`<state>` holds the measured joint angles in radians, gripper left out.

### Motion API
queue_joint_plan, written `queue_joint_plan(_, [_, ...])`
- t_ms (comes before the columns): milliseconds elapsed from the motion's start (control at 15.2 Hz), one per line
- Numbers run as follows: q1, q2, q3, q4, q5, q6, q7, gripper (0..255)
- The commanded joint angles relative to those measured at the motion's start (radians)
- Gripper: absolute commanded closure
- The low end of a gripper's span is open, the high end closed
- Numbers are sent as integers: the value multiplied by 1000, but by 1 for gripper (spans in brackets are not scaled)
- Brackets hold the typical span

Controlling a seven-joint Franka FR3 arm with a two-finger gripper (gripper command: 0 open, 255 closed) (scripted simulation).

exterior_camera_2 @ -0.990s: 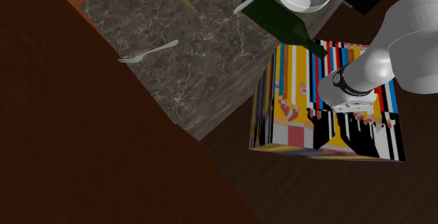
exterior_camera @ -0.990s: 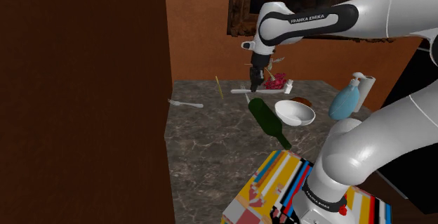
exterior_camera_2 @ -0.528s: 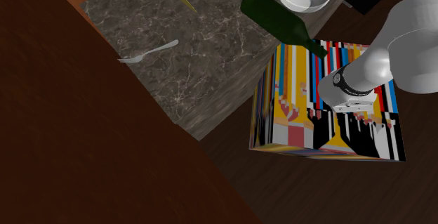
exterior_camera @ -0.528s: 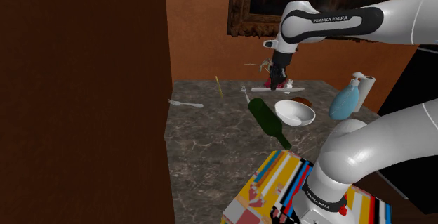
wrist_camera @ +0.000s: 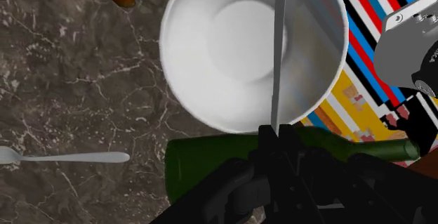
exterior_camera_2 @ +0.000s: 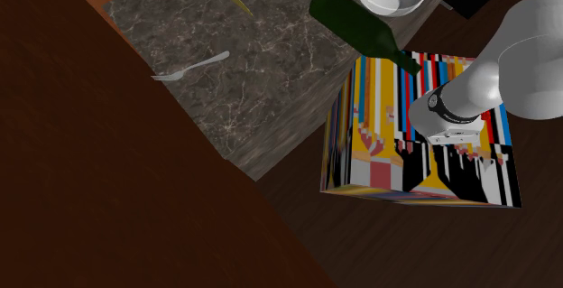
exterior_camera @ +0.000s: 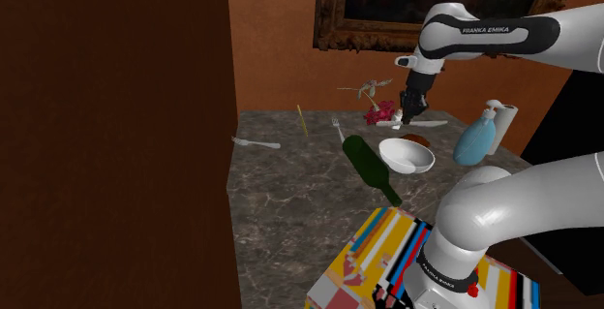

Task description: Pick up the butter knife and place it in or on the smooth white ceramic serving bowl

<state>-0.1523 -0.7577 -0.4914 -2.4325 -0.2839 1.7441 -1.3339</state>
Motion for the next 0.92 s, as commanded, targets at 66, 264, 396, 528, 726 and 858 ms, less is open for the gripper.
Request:
queue_joint_plan(66, [-13, -4, -28, -20, -20, 20, -25, 255])
queue_joint_plan(264, [-17, -2, -40, -58, -30, 59, -25, 255])
queue_joint_plan(396, [-19, 0, -48, -82, -37, 86, -24, 255])
queue_joint_plan(528, [-21, 4, -57, -106, -44, 113, -24, 255])
queue_joint_plan(726, [-24, 11, -72, -140, -54, 155, -24, 255])
queue_joint_plan(858, [-26, 18, -82, -162, -61, 184, -24, 255])
